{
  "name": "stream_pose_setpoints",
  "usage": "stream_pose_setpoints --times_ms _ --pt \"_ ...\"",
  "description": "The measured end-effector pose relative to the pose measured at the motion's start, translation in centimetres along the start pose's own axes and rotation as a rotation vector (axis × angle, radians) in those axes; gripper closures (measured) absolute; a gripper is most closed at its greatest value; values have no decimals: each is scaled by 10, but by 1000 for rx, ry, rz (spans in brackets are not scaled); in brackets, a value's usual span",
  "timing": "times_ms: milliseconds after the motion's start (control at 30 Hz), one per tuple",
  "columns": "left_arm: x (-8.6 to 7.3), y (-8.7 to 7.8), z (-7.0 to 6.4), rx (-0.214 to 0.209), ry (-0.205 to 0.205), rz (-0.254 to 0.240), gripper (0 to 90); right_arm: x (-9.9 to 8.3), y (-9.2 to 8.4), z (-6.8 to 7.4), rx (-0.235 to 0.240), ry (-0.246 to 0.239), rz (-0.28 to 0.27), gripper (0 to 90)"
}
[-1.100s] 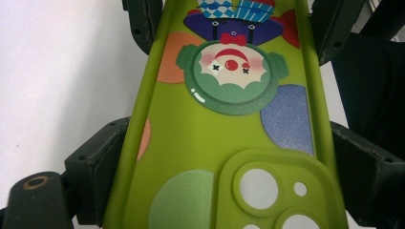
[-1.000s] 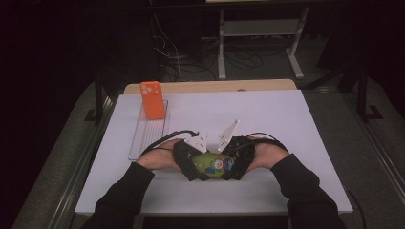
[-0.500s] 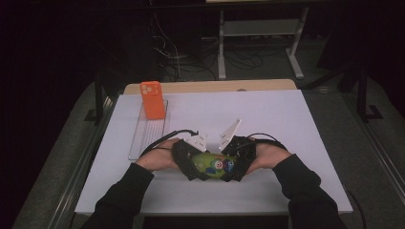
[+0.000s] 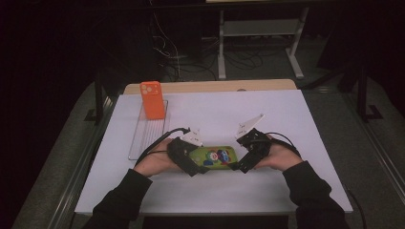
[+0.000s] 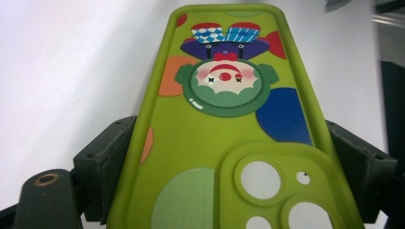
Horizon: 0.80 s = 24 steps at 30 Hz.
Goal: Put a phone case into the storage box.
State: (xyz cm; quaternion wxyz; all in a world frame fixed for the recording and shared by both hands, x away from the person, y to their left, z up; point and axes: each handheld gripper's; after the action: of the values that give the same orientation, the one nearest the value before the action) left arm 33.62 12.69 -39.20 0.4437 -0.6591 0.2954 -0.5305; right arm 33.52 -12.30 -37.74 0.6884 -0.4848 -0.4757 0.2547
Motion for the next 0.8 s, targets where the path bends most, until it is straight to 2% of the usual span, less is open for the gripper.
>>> stream_pose_setpoints --times_ms 133,167,200,367,433,500,533,567,633,800 --pt "-2 2 0 57 -51 25 146 -11 2 -1 -19 89 -9 8" --pt "-2 2 1 67 -64 24 146 -14 3 0 -14 120 -15 8" --pt "-2 3 1 74 -92 11 146 -16 4 -1 -26 136 -15 8" --pt "-2 3 1 117 -160 8 147 -24 8 -2 -70 218 -33 8" --pt "-2 2 2 130 -182 10 147 -26 10 -1 -73 238 -37 8" --pt "-2 2 1 136 -219 -8 147 -27 13 1 -80 263 -46 8" --pt "-1 2 0 135 -237 -10 147 -27 15 2 -99 264 -52 8" --pt "-1 2 1 144 -232 1 147 -27 18 4 -106 280 -63 8" --pt "-1 3 0 155 -248 -4 147 -26 22 6 -104 296 -58 8" --pt "1 4 -2 165 -283 -36 147 -23 33 11 -116 328 -76 8"
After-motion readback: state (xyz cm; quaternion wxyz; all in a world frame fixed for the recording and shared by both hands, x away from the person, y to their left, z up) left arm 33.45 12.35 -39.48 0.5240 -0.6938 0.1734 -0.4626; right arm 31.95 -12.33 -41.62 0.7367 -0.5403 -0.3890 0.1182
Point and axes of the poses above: each handheld gripper's, and its own axes: y roughly forward along the jaws, x roughly out of its top, z roughly to its left, and after that the axes turned 15 degrees about z, right-handed
